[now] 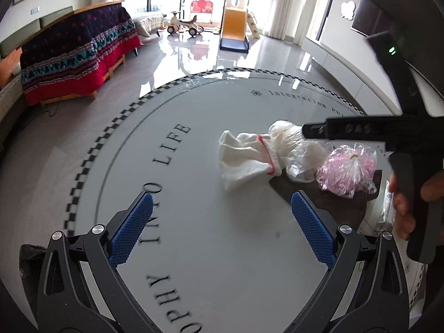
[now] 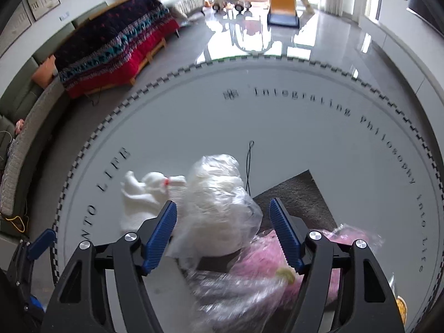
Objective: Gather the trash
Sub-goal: 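Grasp the white cloth with the left tool while the right tool grasps the white plastic bag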
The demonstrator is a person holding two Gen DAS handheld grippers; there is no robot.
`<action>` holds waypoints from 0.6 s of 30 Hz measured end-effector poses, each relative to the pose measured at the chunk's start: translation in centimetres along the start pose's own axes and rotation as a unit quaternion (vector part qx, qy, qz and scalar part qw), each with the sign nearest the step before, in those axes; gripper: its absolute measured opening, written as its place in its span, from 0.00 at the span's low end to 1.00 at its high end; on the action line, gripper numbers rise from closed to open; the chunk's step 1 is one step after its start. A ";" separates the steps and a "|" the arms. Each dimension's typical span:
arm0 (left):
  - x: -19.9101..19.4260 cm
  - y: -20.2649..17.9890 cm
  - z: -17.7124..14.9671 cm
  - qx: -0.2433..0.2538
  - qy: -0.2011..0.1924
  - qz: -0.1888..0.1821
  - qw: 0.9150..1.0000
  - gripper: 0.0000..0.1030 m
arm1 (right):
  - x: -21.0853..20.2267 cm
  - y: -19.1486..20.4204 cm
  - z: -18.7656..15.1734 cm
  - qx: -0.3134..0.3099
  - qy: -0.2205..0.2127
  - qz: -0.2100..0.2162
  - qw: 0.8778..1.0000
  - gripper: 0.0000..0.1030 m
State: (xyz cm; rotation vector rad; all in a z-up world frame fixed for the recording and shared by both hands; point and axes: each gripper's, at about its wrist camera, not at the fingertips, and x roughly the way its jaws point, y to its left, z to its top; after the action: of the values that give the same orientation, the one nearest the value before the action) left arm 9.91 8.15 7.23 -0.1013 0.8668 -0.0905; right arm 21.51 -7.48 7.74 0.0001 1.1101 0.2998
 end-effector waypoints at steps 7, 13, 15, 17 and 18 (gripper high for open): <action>2.8 -0.7 1.2 -0.005 0.017 -0.008 1.000 0.94 | 2.6 0.7 0.5 -0.028 0.038 0.024 0.999 0.40; 5.4 -2.1 2.5 -0.002 0.016 0.003 1.000 0.94 | -0.7 -0.3 0.8 -0.019 -0.055 0.006 0.998 0.37; 6.6 -2.7 3.1 -0.004 0.011 0.012 1.000 0.94 | -1.9 -1.0 0.9 -0.013 -0.074 0.010 0.997 0.37; 7.6 -3.1 3.4 -0.001 0.016 0.018 1.000 0.94 | -2.6 -1.9 1.2 -0.003 -0.080 0.024 0.996 0.38; 8.3 -3.4 3.6 0.002 0.022 0.025 0.999 0.94 | -2.9 -2.3 1.3 0.004 -0.082 0.034 0.996 0.38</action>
State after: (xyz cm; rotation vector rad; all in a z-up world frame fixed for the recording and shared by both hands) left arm 17.89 3.98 3.66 -0.0743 0.9123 -0.0487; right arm 22.04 -10.17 10.56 0.0687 0.9494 0.3508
